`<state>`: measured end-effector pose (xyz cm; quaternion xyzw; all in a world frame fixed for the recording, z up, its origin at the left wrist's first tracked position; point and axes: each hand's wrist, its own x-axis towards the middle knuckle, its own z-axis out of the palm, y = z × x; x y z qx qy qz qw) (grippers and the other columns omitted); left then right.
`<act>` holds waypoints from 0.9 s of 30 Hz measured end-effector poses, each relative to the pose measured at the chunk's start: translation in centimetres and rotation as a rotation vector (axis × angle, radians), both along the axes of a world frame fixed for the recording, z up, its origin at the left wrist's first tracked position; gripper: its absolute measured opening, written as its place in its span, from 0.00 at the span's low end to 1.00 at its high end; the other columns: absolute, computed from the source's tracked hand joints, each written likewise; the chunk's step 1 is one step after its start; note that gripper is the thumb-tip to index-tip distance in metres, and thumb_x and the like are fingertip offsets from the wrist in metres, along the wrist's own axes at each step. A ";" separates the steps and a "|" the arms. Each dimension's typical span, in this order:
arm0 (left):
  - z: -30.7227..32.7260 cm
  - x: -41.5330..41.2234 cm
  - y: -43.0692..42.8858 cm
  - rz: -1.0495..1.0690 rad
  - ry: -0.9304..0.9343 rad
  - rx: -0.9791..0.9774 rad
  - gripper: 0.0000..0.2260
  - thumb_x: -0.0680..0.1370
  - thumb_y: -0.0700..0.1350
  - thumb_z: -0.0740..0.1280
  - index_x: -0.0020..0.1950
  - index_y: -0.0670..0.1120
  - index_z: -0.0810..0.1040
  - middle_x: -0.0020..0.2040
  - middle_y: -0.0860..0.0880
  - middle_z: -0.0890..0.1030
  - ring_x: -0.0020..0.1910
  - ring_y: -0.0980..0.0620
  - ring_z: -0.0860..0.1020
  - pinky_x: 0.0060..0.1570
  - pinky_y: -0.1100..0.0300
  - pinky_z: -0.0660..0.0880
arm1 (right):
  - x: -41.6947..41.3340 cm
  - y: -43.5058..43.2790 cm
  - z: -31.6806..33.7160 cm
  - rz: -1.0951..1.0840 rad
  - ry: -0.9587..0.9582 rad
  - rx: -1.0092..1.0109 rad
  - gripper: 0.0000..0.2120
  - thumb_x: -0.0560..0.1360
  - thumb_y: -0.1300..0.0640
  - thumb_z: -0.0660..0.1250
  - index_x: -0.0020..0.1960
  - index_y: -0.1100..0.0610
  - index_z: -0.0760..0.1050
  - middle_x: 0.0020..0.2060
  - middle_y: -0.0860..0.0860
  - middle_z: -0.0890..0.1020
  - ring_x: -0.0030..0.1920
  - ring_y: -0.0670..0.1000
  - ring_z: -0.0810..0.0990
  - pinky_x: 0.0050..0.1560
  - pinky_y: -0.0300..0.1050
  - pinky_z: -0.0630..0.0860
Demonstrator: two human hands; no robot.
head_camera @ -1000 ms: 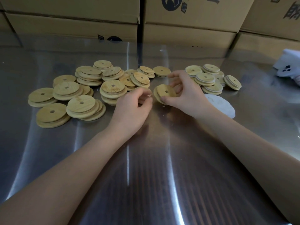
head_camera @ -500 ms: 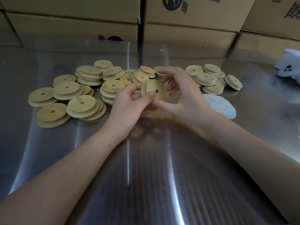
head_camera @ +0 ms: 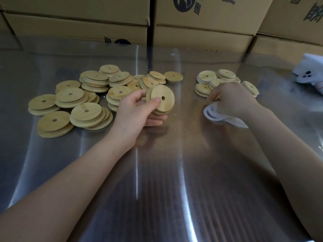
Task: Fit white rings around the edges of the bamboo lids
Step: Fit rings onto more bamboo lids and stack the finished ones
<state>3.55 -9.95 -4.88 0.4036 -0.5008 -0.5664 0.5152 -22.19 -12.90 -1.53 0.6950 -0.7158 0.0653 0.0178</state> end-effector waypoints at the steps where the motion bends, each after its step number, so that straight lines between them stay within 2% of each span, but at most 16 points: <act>1: 0.0 0.0 0.0 0.000 0.001 0.002 0.05 0.79 0.39 0.68 0.54 0.46 0.78 0.43 0.42 0.86 0.41 0.43 0.86 0.41 0.52 0.84 | -0.3 0.0 0.0 0.004 -0.002 0.026 0.19 0.70 0.68 0.62 0.47 0.46 0.81 0.47 0.48 0.80 0.49 0.52 0.76 0.44 0.47 0.74; 5: 0.0 0.1 -0.1 0.001 -0.001 0.009 0.06 0.79 0.39 0.68 0.55 0.46 0.78 0.43 0.43 0.86 0.41 0.44 0.86 0.40 0.53 0.84 | -0.7 -0.1 0.0 0.034 -0.011 0.051 0.16 0.70 0.68 0.64 0.45 0.49 0.81 0.44 0.47 0.79 0.48 0.51 0.76 0.43 0.46 0.73; 10: -0.2 0.1 -0.2 -0.001 -0.007 0.008 0.06 0.79 0.40 0.68 0.55 0.46 0.78 0.43 0.44 0.86 0.41 0.44 0.86 0.40 0.52 0.84 | -1.0 -0.2 0.0 -0.005 -0.073 0.049 0.15 0.69 0.67 0.66 0.38 0.46 0.76 0.41 0.47 0.79 0.44 0.51 0.76 0.38 0.42 0.70; 15: -0.2 0.1 -0.2 0.004 -0.012 0.002 0.05 0.79 0.39 0.68 0.55 0.46 0.78 0.43 0.44 0.86 0.41 0.43 0.86 0.42 0.50 0.83 | -0.8 -0.2 -0.3 0.002 -0.072 0.009 0.11 0.69 0.65 0.65 0.37 0.49 0.78 0.36 0.44 0.78 0.43 0.51 0.76 0.36 0.42 0.70; 18: -0.2 0.1 -0.2 0.007 -0.011 0.002 0.05 0.79 0.39 0.68 0.54 0.46 0.78 0.42 0.44 0.86 0.40 0.43 0.86 0.43 0.50 0.83 | -0.6 -0.2 -0.6 0.021 -0.023 -0.039 0.11 0.70 0.63 0.65 0.33 0.50 0.75 0.35 0.48 0.77 0.41 0.54 0.75 0.37 0.44 0.71; 21: -0.2 0.0 -0.1 0.009 -0.013 0.003 0.05 0.79 0.39 0.67 0.54 0.46 0.78 0.42 0.44 0.86 0.40 0.43 0.86 0.43 0.50 0.83 | -0.4 -0.2 -0.8 0.057 0.007 -0.072 0.12 0.69 0.65 0.64 0.31 0.51 0.71 0.38 0.52 0.76 0.42 0.57 0.74 0.36 0.44 0.68; 24: -0.1 0.0 -0.1 0.007 -0.016 0.005 0.05 0.79 0.39 0.67 0.54 0.47 0.78 0.42 0.45 0.86 0.40 0.43 0.86 0.43 0.50 0.83 | -0.2 -0.1 -0.6 0.100 -0.003 -0.060 0.10 0.69 0.67 0.63 0.34 0.55 0.74 0.40 0.55 0.78 0.43 0.57 0.76 0.38 0.45 0.69; 27: 0.0 0.0 0.0 0.004 -0.017 0.007 0.05 0.79 0.39 0.68 0.53 0.47 0.78 0.42 0.44 0.86 0.40 0.44 0.86 0.43 0.51 0.83 | -0.1 0.4 0.0 0.120 -0.059 -0.024 0.09 0.70 0.66 0.64 0.37 0.56 0.80 0.41 0.52 0.80 0.44 0.53 0.76 0.36 0.42 0.70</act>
